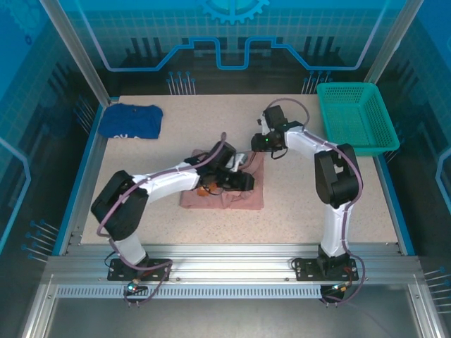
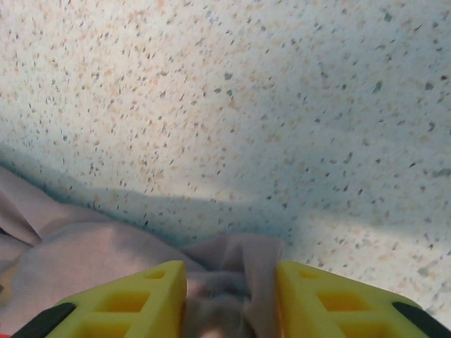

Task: Fold the inside-out t-shirt
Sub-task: Smooth out the T-shirt at the center of the table.

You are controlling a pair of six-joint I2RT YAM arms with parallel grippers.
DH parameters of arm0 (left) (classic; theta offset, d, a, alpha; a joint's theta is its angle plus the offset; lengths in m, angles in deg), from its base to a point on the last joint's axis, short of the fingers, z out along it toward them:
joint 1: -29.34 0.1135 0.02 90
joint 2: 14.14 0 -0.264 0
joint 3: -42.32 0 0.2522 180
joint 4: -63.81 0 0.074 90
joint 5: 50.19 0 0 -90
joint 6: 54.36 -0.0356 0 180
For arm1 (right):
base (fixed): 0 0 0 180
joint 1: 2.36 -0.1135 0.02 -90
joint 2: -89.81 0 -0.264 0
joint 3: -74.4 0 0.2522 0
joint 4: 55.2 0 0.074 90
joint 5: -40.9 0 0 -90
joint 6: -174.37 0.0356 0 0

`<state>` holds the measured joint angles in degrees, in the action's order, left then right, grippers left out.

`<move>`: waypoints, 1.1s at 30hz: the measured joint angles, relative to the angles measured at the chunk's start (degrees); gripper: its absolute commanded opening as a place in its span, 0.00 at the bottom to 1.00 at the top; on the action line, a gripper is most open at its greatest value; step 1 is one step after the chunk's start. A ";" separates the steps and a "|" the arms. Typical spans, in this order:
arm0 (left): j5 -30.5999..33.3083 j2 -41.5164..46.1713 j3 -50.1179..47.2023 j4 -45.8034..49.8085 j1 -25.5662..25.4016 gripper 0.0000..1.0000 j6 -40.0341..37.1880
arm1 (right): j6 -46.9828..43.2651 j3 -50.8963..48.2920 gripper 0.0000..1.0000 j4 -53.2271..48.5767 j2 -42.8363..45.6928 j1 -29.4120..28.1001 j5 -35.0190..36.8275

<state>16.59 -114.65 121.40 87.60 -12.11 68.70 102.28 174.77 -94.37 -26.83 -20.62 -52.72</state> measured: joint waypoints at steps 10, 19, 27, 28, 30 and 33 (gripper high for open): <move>-0.79 1.20 3.26 -0.26 -6.97 0.67 -5.22 | -1.97 -0.02 0.54 -3.72 1.18 4.72 -7.17; 18.88 14.78 -3.98 10.80 6.21 0.77 -9.49 | -1.81 -11.43 0.57 -3.06 12.00 3.32 -10.38; 22.01 6.40 -3.82 15.98 8.70 0.69 -10.40 | -1.84 -14.69 0.57 -2.89 12.07 2.64 -10.36; 21.94 5.42 -3.56 16.31 8.70 0.65 -10.49 | -1.84 -14.75 0.57 -2.86 12.07 2.60 -10.34; 21.51 3.89 -3.19 16.55 8.70 0.54 -10.78 | -1.86 -15.08 0.57 -2.78 12.17 2.56 -10.34; 20.41 3.72 -3.08 16.31 8.70 0.39 -10.67 | -1.86 -15.52 0.57 -2.64 12.20 2.56 -10.32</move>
<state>37.00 -110.93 118.32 103.90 -3.41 58.04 100.42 159.26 -97.02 -14.63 -18.07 -63.04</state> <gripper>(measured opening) 0.475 0.573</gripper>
